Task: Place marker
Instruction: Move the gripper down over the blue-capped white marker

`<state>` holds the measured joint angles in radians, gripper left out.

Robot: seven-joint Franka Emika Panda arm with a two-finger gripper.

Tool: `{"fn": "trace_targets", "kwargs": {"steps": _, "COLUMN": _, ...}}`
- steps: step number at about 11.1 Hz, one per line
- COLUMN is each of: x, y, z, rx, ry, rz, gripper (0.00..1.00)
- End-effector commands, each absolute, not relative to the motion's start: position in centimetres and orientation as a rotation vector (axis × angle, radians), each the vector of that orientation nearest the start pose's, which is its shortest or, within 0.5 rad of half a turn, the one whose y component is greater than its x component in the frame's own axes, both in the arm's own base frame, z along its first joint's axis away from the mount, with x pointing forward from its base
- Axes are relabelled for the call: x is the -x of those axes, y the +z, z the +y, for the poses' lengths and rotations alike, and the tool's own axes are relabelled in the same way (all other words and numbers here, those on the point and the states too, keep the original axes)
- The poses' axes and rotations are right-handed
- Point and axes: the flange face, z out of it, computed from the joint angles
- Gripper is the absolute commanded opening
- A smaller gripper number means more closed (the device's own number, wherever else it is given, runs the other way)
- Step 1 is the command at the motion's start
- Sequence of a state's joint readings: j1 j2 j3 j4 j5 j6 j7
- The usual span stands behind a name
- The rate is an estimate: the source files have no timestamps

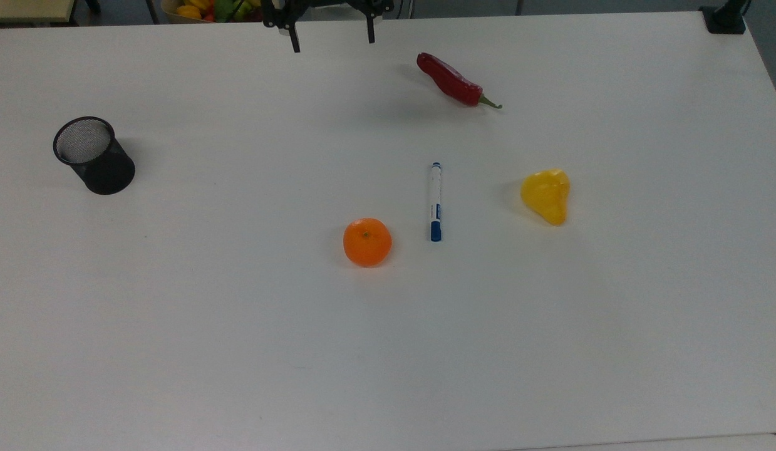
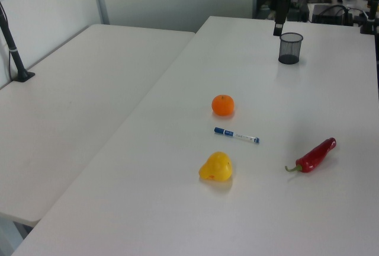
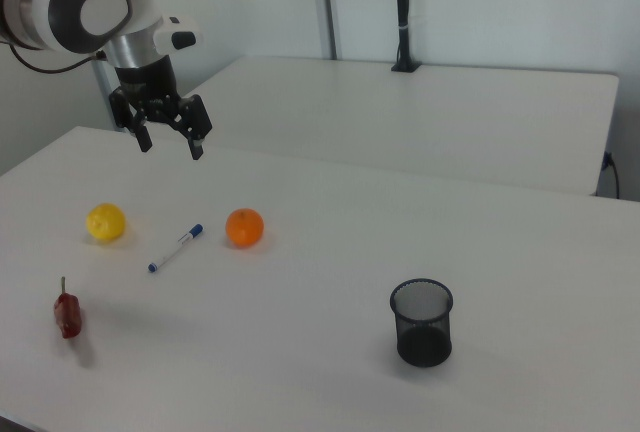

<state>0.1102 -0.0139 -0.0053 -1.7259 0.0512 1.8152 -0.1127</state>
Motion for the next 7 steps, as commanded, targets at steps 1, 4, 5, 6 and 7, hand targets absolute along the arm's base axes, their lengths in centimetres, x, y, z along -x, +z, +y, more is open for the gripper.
{"fn": "trace_targets", "kwargs": {"steps": 1, "x": -57.3, "y": 55.4, "z": 9.5, "rx": 3.057, "ry": -0.157, "rz": -0.406, "gripper": 1.0}}
{"fn": "trace_targets", "kwargs": {"steps": 4, "x": -58.8, "y": 52.3, "z": 12.0, "rx": 3.058, "ry": -0.158, "rz": -0.38, "gripper": 1.0}}
{"fn": "trace_targets", "kwargs": {"steps": 5, "x": -59.2, "y": 51.7, "z": 12.6, "rx": 3.06, "ry": -0.17, "rz": -0.341, "gripper": 1.0}}
{"fn": "trace_targets", "kwargs": {"steps": 6, "x": -59.8, "y": 50.7, "z": 13.3, "rx": 3.061, "ry": -0.193, "rz": -0.273, "gripper": 1.0}}
{"fn": "trace_targets", "kwargs": {"steps": 7, "x": -60.4, "y": 49.4, "z": 14.4, "rx": 3.067, "ry": -0.199, "rz": -0.223, "gripper": 1.0}}
